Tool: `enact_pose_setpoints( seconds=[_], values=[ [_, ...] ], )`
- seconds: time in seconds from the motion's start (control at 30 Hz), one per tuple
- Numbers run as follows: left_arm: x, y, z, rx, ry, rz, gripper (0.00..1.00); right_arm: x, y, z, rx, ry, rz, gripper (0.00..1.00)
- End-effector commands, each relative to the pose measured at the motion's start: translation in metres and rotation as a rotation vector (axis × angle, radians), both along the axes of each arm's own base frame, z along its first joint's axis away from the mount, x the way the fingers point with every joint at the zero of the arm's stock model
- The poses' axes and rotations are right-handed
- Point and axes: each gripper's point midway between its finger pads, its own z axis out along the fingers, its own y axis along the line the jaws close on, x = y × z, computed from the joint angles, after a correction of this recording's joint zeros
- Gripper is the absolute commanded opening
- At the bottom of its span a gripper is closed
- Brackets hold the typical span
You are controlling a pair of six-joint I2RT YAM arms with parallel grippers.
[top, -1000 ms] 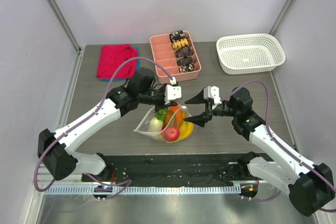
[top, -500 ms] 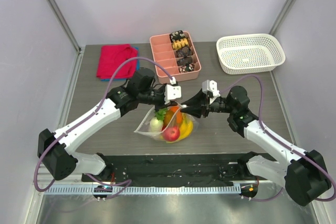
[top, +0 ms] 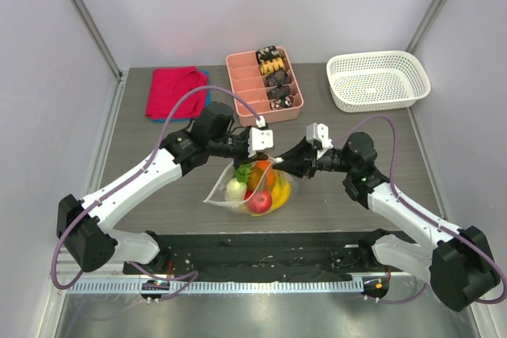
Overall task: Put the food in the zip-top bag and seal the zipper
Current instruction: Zip the zipper food storage bag at the center of the board.
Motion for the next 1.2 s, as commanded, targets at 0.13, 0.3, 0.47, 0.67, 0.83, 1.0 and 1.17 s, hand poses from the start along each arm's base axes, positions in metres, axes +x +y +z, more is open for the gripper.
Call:
enact_pose_setpoints(
  seconds=[0.13, 0.3, 0.47, 0.67, 0.83, 1.0, 1.17],
  values=[
    [-0.002, -0.002, 0.035, -0.083, -0.028, 0.010, 0.08, 0.000, 0.000, 0.018, 0.056, -0.067, -0.007, 0.01],
    [-0.006, 0.008, 0.060, -0.119, -0.050, 0.028, 0.47, -0.006, -0.004, 0.014, 0.027, -0.111, 0.004, 0.01],
    [-0.010, 0.011, 0.083, -0.127, -0.051, 0.031, 0.60, -0.007, -0.004, 0.013, 0.012, -0.134, 0.014, 0.01],
    [-0.027, -0.010, 0.083, -0.101, 0.018, -0.014, 0.56, -0.008, -0.004, 0.016, 0.005, -0.163, 0.019, 0.01],
    [-0.029, -0.021, 0.071, -0.069, 0.055, -0.035, 0.51, -0.012, -0.006, 0.019, 0.004, -0.183, 0.022, 0.01],
    [-0.027, -0.027, 0.060, -0.034, 0.087, -0.051, 0.49, -0.015, -0.007, 0.021, 0.000, -0.194, 0.029, 0.01],
    [-0.028, -0.029, 0.055, -0.022, 0.080, -0.069, 0.49, -0.015, -0.007, 0.022, -0.002, -0.201, 0.032, 0.01]
  ],
)
